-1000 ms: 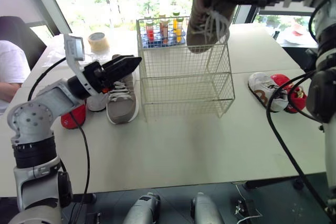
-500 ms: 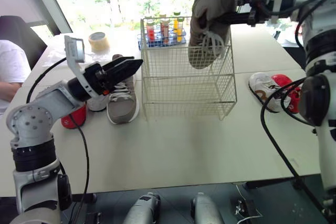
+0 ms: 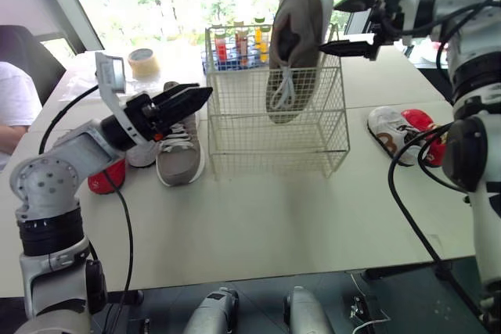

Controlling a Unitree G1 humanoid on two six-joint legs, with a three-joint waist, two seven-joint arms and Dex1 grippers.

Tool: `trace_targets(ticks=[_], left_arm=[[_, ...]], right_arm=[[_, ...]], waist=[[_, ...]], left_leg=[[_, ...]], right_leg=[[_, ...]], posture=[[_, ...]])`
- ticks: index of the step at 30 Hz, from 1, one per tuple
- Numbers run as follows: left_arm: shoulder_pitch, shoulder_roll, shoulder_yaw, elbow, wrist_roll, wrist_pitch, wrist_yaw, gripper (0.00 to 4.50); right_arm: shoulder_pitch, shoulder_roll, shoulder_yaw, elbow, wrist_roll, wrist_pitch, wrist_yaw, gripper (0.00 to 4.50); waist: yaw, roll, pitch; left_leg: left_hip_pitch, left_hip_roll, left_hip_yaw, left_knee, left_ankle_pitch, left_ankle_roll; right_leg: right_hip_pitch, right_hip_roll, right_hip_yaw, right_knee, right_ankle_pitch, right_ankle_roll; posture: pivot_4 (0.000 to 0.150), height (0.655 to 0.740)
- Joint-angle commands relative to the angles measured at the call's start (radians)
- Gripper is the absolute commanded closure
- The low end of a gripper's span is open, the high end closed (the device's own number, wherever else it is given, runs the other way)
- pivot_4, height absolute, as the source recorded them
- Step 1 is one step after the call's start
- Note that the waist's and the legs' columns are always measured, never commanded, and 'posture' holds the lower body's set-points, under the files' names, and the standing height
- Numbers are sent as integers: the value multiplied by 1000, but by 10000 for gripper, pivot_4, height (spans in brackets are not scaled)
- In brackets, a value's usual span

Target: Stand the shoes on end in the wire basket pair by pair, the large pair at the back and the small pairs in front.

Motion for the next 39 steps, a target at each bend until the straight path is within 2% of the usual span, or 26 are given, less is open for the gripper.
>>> trace_targets(ticks=[1,6,9,13,16,18,21,29,35,39], left_arm=[[-3,3,-3,-25,-4,-18,-11,0],[1,32,-6,-17,31,-28,-32,0],[-11,72,3,6,90,-55,-35,0],[-68,139,-1,92,225,-114,17,0],[-158,172,-31,233,356,-154,88,0],[-231,178,-69,351,455,-185,134,0],[-334,169,-138,543,592,-227,167,0],[-522,126,-279,945,821,-297,74,0],[-554,79,-340,976,890,-281,-47,0],[-547,52,-345,977,921,-272,-57,0]], right_arm=[[-15,-36,-38,-69,31,-21,14,185],[7,-68,-59,-161,63,0,40,185],[64,-89,-74,-310,108,61,90,185],[285,-119,-88,-762,222,272,141,185],[446,-119,-110,-1086,317,454,95,185],[530,-110,-116,-1258,370,554,50,185],[613,-96,-113,-1418,415,645,-19,185],[673,-82,-97,-1563,480,745,-136,185],[689,-95,-101,-1603,511,777,-181,185],[695,-98,-97,-1610,521,783,-201,185]], waist=[[2,0,0],[2,0,0],[1,0,0],[3,0,0],[6,0,0],[9,0,0],[14,-1,0],[29,-2,0],[30,-4,0],[25,-4,0]], left_leg=[[0,0,0,0,0,0],[0,0,0,1,0,0],[0,0,0,0,0,0],[0,0,0,0,0,0],[0,0,0,1,0,0],[0,0,0,1,0,0],[0,0,0,2,0,0],[-1,-1,0,3,0,1],[-2,-1,0,4,0,1],[-2,-1,0,4,0,1]], right_leg=[[0,0,0,0,0,0],[0,0,0,0,0,0],[0,0,0,0,0,0],[0,0,0,0,0,0],[0,0,0,1,0,0],[0,0,0,1,0,0],[1,0,0,1,0,0],[0,0,-1,1,0,1],[0,0,-1,1,1,1],[0,0,-1,1,1,1]], posture=[[1500,7400],[1500,7400],[1500,7400],[1500,7400],[1500,7400],[1500,7400],[1500,7400],[1500,7400],[1500,7400],[1500,7400]])
